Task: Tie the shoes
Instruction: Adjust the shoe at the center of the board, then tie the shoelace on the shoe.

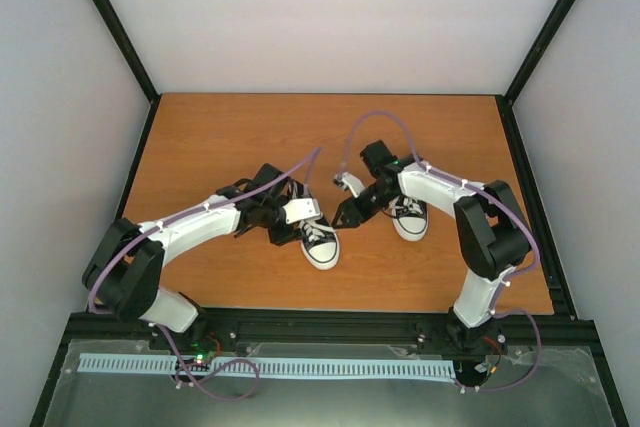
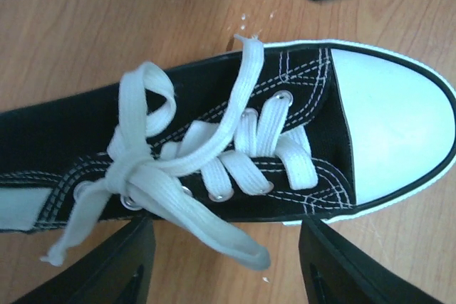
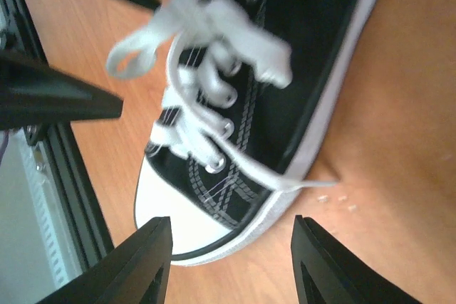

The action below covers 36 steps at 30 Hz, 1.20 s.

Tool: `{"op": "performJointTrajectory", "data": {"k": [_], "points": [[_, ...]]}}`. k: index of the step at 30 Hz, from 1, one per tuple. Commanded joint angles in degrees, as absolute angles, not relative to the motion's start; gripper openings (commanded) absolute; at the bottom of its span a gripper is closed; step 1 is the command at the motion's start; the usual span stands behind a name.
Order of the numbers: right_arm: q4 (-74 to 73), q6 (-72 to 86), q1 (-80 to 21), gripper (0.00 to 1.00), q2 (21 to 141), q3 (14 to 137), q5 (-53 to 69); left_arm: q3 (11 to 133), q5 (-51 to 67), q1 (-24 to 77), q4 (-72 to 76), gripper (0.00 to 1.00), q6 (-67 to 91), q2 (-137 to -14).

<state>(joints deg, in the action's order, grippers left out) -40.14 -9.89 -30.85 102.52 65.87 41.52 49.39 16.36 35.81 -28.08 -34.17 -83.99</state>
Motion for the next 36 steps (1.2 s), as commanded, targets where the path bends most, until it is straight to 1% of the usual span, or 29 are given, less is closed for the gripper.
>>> {"op": "performJointTrajectory", "data": {"k": [1,5,9,13,16,18,22,27,30,33,36], "points": [[-38.12,-12.34,-28.48,0.48,103.16,69.52,42.16,52.05,16.93,36.12,-26.19,0.56,-33.57,-85.13],[-32.67,-8.73,-28.87,0.48,109.58,73.28,42.76,52.75,18.07,36.12,-25.82,0.49,-34.36,-86.5],[-30.14,-9.62,-29.31,0.5,111.64,75.04,43.83,51.83,15.94,36.12,-25.99,0.33,-35.6,-86.42],[-30.87,-12.4,-29.94,0.52,112.79,75.74,46.09,50.45,14.84,36.04,-25.33,0.27,-36.44,-86.01],[-30.79,-13.61,-30.14,0.52,113.21,75.8,47.53,50.59,14.68,36.02,-25.19,0.15,-35.71,-86.28],[-30.49,-14.02,-30.46,0.5,113.35,75.4,47.15,50.61,14.5,35.96,-25.29,0.1,-35.88,-86.03],[-29.6,-13.68,-30.65,0.43,114.92,75.8,47.0,50.35,14.16,35.79,-25.9,0.08,-36.71,-85.78],[-29.25,-13.64,-31.09,0.42,116.5,77.21,47.86,49.79,13.98,35.25,-26.43,0.07,-37.62,-85.48],[-29.01,-13.39,-31.33,0.38,117.26,77.66,48.16,49.25,13.8,34.67,-26.37,0.07,-38.31,-85.11],[-28.83,-13.13,-31.55,0.28,117.4,77.7,48.25,49.2,13.77,34.14,-26.44,0.08,-38.76,-85.14],[-28.62,-13.57,-31.47,0.12,116.09,76.85,46.31,49.04,13.76,33.53,-26.42,0.08,-39.67,-85.35]]}}
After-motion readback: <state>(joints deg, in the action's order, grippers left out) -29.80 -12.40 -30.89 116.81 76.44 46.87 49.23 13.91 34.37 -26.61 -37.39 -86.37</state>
